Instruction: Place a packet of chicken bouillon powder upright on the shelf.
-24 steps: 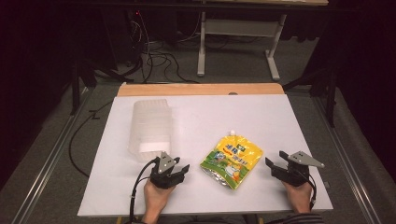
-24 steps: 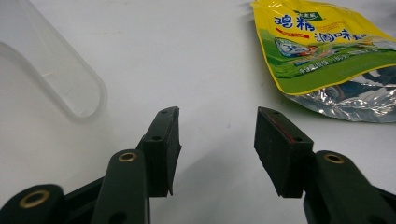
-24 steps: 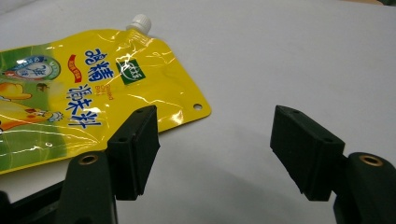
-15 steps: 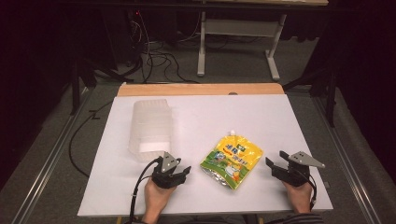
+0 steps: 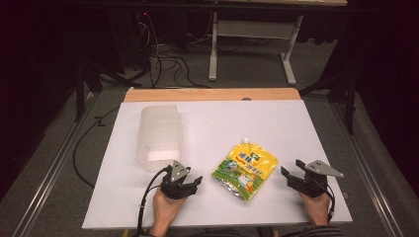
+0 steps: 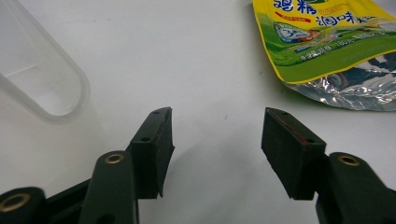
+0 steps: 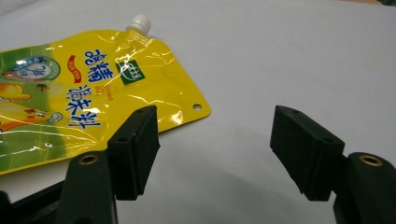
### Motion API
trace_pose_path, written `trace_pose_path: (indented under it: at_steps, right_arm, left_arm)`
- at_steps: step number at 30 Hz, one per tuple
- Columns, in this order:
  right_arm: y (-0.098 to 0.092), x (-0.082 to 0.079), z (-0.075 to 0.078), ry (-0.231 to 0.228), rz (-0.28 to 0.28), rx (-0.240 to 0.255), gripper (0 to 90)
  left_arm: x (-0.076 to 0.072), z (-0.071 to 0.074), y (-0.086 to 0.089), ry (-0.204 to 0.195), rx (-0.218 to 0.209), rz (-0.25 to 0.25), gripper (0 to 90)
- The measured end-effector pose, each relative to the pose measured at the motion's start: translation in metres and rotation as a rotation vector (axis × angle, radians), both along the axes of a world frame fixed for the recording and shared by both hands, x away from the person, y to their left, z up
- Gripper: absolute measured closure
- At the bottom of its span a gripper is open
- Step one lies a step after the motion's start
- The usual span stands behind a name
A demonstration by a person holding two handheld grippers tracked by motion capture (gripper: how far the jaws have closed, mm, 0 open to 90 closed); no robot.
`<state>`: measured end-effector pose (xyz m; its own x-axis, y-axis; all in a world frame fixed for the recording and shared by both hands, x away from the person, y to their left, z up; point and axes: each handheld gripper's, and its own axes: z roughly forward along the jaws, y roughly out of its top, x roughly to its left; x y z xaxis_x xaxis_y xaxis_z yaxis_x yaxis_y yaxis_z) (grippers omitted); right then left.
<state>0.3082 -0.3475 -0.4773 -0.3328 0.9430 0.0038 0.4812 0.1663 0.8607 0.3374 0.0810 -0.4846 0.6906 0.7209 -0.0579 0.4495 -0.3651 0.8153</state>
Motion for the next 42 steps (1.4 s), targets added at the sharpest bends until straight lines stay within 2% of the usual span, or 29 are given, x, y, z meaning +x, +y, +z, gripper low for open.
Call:
trace_pose_path:
  at_steps: [2,7,16,22,27,28,31,38,42]
  right_arm:
    - [0.001,0.0,0.0,0.006,-0.001,-0.001,33.1]
    - [-0.001,-0.001,0.0,-0.005,-0.004,0.018,33.1]
    - [0.0,0.0,0.0,-0.003,0.005,0.003,33.3]
    - [0.001,0.0,0.0,-0.002,0.003,-0.007,33.2]
    - [0.001,-0.001,0.0,-0.005,0.006,-0.01,32.9]
    - [0.001,-0.001,0.0,-0.005,0.006,-0.01,32.8]
    - [0.001,-0.001,0.0,-0.008,0.007,-0.009,32.7]
    - [0.002,-0.001,0.0,-0.005,0.007,-0.01,32.7]
    - [0.002,-0.001,0.0,-0.006,0.005,-0.009,32.7]
  left_arm:
    - [0.001,0.0,0.001,0.009,-0.009,0.001,37.6]
    - [0.002,0.0,0.002,0.024,-0.021,-0.005,38.0]
    - [0.002,0.0,0.002,0.021,-0.035,-0.016,36.2]
    - [0.002,0.001,0.002,0.015,-0.026,-0.009,34.4]
    - [0.001,0.005,0.005,0.006,-0.045,-0.005,34.6]
    - [0.0,0.006,0.005,0.008,-0.067,-0.001,34.6]
    - [0.0,0.011,0.008,-0.002,-0.091,0.009,34.4]
    - [-0.001,0.015,0.009,0.008,-0.108,0.026,33.3]
    - [-0.001,0.021,0.005,0.012,-0.095,0.0,33.2]
